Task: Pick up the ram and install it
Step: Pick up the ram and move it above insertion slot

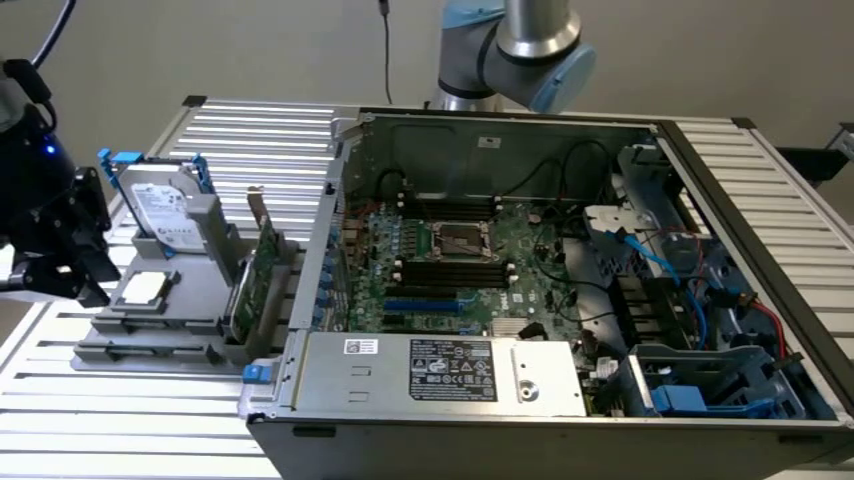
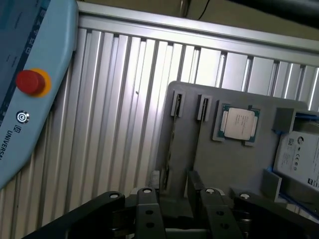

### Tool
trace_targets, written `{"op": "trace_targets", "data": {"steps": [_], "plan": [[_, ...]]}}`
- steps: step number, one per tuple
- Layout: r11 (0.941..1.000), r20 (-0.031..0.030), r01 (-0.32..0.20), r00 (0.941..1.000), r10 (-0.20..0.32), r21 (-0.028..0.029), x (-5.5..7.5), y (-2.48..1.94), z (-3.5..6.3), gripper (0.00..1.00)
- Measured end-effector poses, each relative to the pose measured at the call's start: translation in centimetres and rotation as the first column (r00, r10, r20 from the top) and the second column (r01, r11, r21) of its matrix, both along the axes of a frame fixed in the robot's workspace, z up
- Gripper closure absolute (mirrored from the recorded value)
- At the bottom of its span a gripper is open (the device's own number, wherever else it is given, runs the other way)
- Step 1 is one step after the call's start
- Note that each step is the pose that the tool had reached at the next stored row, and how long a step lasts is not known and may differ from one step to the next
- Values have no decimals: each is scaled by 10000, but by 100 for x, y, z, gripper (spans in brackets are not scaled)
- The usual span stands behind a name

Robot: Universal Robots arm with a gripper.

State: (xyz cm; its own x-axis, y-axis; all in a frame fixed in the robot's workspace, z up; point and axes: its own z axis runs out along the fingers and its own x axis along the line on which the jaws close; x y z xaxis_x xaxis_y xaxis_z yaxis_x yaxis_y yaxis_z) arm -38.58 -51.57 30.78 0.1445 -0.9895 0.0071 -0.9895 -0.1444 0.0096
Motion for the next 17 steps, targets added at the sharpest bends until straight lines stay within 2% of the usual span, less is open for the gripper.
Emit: {"op": "trace_targets", "data": {"steps": [2, 7, 17], "plan": [[10000, 0, 84, 10000, -84, 0, 3, 0, -35, 64], [9959, 0, 908, 9959, -908, 0, 3, 0, -127, 64], [9920, -1, 1263, 9920, -1263, -1, 16, 0, -308, 64]]}}
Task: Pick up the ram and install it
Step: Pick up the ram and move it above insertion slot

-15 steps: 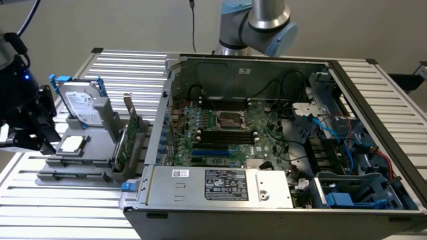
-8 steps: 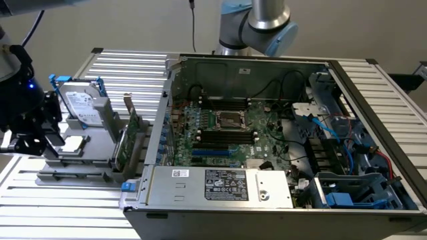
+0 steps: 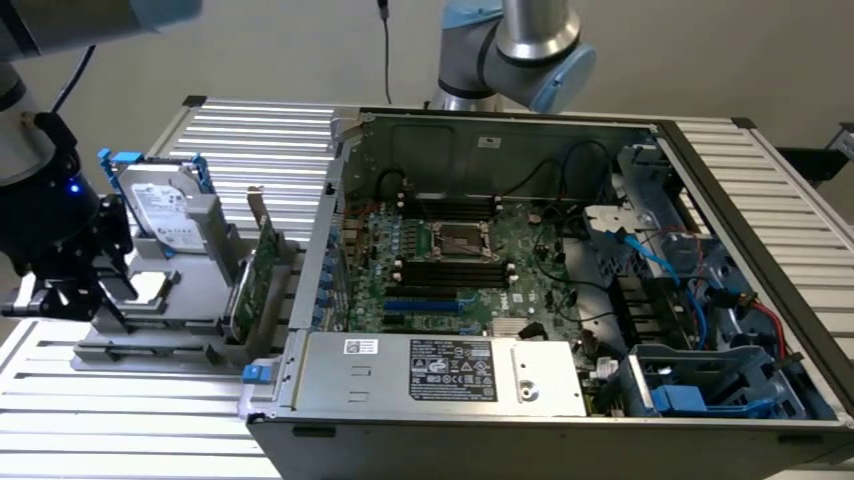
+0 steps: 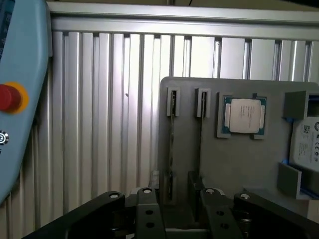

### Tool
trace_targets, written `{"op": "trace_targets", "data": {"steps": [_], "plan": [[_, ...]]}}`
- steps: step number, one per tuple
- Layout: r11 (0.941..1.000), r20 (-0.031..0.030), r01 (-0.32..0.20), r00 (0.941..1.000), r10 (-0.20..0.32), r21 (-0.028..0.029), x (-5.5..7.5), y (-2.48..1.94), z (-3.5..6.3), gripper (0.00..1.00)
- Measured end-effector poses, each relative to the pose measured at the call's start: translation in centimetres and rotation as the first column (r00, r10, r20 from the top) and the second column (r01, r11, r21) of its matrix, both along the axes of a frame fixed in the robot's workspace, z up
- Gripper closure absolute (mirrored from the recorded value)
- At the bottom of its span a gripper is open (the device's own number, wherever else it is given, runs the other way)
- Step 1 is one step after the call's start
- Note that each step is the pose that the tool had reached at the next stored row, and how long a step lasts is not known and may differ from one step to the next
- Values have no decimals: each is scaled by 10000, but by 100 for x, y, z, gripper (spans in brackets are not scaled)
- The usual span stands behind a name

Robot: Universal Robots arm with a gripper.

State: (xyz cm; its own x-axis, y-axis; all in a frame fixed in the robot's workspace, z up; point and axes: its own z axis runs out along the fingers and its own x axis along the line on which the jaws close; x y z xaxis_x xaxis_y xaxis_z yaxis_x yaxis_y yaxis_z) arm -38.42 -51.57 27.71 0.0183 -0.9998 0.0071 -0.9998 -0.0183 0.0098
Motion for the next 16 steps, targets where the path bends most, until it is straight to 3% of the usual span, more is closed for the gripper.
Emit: {"op": "trace_targets", "data": {"steps": [16], "plan": [[9993, 0, 371, 9993, -371, 0, 11, 0, -291, 64]]}}
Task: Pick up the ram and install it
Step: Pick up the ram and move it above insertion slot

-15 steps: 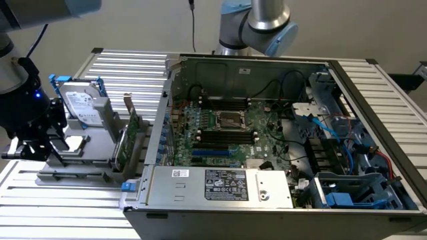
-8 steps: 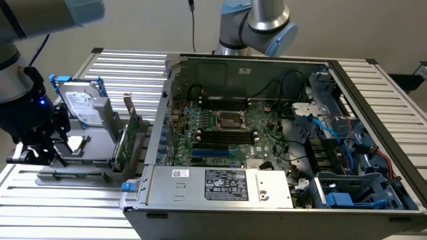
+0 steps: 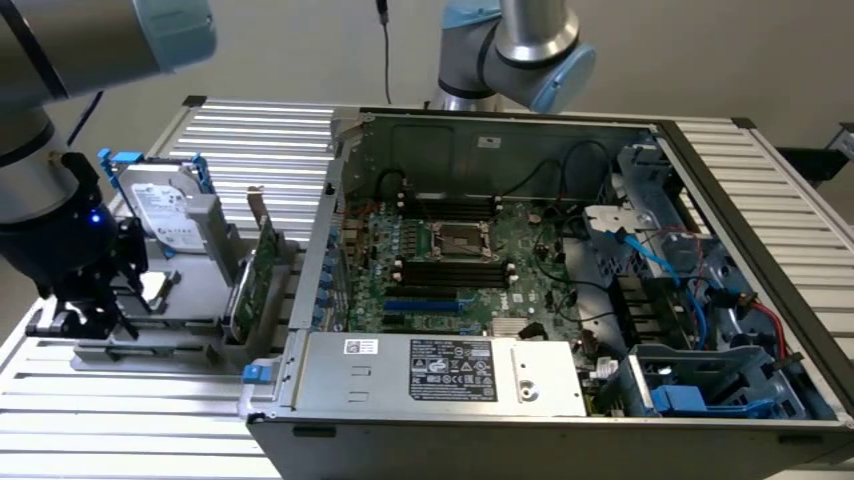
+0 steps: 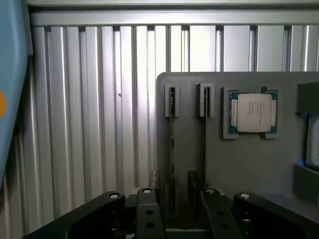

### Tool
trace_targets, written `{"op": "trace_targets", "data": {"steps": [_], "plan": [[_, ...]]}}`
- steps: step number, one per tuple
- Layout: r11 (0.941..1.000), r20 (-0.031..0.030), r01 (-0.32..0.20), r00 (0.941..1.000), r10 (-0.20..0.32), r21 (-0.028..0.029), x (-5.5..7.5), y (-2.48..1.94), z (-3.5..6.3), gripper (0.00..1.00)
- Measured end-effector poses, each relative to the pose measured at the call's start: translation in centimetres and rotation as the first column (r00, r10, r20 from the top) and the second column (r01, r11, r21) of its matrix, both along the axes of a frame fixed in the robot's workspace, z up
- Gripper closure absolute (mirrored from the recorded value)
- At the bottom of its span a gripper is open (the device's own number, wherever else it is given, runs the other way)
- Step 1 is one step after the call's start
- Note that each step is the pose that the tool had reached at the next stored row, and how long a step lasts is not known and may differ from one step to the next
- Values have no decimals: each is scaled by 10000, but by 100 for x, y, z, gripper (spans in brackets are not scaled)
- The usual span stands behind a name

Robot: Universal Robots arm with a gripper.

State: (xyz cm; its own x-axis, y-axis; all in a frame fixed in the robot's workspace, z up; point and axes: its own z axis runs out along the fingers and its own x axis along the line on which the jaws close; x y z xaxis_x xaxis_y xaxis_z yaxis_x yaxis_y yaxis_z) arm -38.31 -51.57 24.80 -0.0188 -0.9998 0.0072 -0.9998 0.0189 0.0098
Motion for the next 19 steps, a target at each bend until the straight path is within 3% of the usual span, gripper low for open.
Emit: {"op": "trace_targets", "data": {"steps": [19], "plan": [[10000, 1, -34, 10000, 34, -2, 1, 0, -346, 64]]}}
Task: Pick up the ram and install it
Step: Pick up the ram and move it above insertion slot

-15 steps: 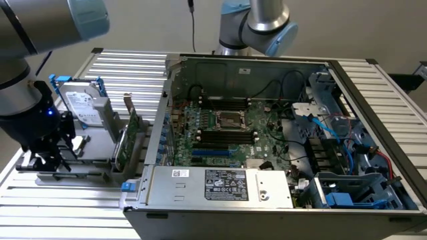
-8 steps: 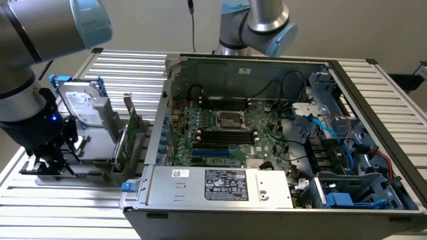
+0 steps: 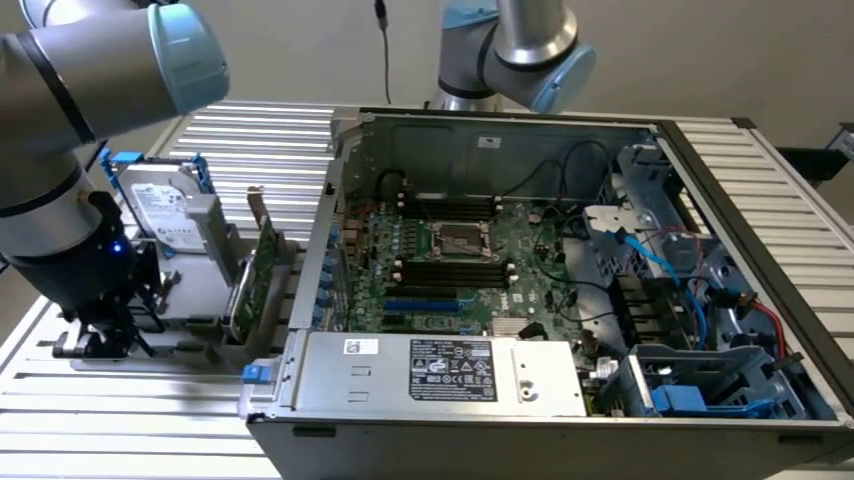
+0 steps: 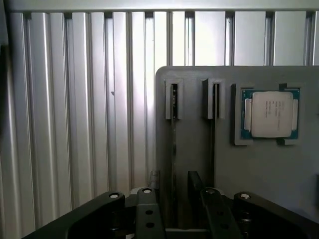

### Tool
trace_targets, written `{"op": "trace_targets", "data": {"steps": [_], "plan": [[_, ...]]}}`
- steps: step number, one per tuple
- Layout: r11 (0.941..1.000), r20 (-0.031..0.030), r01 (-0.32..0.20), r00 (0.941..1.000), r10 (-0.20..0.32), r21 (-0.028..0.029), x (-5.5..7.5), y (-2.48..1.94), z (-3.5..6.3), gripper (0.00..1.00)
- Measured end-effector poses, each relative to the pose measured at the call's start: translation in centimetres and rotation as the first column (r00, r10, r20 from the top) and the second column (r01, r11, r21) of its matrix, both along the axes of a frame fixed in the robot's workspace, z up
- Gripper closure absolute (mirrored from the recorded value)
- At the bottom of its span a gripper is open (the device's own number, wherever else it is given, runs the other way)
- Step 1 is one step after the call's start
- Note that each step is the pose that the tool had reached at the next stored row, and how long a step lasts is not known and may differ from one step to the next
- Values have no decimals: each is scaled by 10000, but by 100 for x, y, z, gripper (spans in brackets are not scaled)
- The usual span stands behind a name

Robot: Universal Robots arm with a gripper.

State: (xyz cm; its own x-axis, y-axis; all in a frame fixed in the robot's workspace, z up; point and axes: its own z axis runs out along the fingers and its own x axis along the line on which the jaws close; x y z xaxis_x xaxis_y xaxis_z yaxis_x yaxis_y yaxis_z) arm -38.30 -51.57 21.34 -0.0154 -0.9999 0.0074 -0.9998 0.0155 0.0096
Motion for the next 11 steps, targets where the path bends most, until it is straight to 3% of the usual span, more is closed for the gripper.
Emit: {"op": "trace_targets", "data": {"steps": [11], "plan": [[10000, -1, -47, 10000, 47, -1, -28, -1, -200, 64]]}}
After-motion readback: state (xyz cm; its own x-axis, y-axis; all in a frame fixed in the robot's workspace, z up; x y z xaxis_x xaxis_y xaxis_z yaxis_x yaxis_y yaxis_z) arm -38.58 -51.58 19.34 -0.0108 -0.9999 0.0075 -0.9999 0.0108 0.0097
